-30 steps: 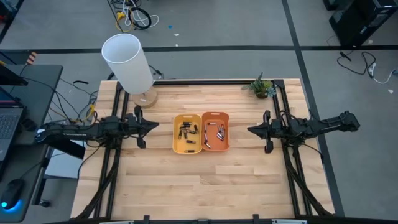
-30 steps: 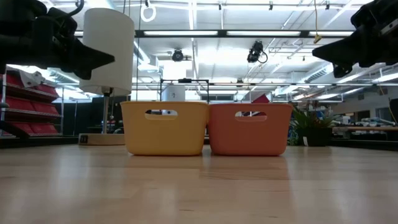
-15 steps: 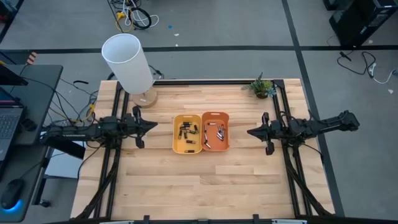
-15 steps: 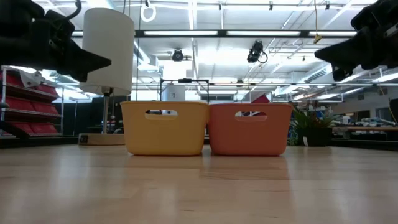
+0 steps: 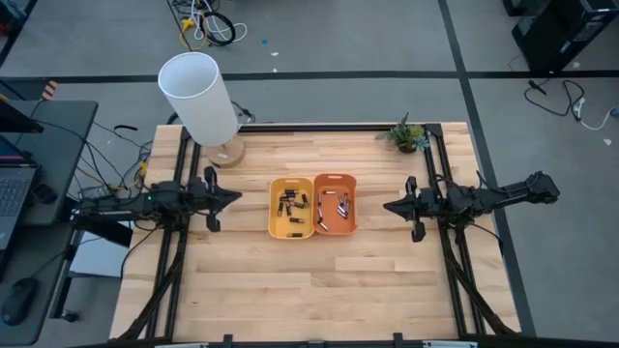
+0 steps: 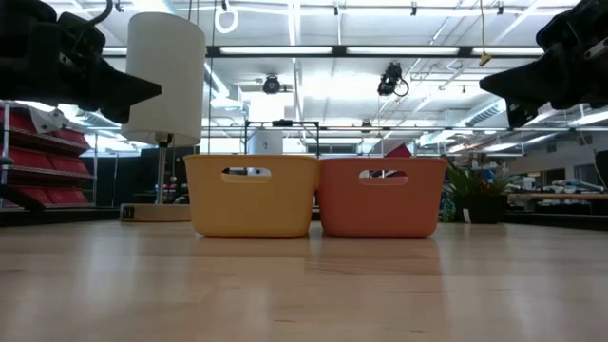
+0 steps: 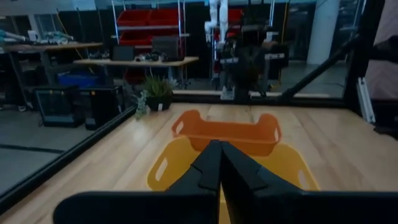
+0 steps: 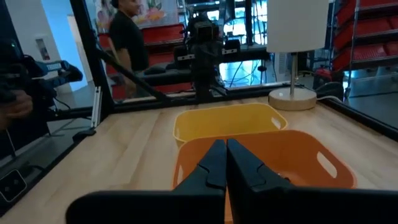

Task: Sort batteries
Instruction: Return to Home Position

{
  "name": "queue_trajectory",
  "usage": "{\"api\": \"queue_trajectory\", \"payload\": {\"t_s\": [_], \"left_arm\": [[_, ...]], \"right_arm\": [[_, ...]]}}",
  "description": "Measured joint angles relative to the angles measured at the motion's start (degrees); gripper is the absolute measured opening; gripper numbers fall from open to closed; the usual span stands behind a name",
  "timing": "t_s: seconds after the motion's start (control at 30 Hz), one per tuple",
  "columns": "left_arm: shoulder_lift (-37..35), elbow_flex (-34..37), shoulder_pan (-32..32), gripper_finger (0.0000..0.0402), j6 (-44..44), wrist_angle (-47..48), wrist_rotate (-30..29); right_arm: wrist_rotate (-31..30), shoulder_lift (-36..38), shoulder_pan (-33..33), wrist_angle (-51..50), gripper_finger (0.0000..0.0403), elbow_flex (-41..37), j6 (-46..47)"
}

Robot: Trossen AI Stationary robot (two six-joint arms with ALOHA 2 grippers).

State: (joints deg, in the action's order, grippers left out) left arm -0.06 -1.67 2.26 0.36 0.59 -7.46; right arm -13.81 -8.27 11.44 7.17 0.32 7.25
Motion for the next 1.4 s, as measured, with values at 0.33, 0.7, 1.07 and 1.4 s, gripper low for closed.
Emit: {"api": "queue_trajectory", "payload": {"t_s": [0.33, 0.7, 1.07, 1.4], "left_arm": [[0.05, 0.04, 0.0, 0.0017, 0.46, -1.02, -0.83], [0.06, -0.33, 0.02, 0.0017, -0.58, -2.21, -1.38], [0.05, 1.2, 0.0, 0.0017, -1.08, -2.83, 5.63], [0.05, 1.2, 0.0, 0.0017, -2.46, -1.19, 5.22]], "right_arm": [[-6.13, 0.04, -0.36, 3.86, 0.0, 0.0, -4.68], [4.07, 0.04, -6.59, -0.23, 0.0, 0.0, -3.44], [17.46, -0.23, -9.82, 0.44, 0.0, 0.0, -4.23], [19.02, -2.79, -9.82, -0.94, 0.0, 0.02, -11.82]]}}
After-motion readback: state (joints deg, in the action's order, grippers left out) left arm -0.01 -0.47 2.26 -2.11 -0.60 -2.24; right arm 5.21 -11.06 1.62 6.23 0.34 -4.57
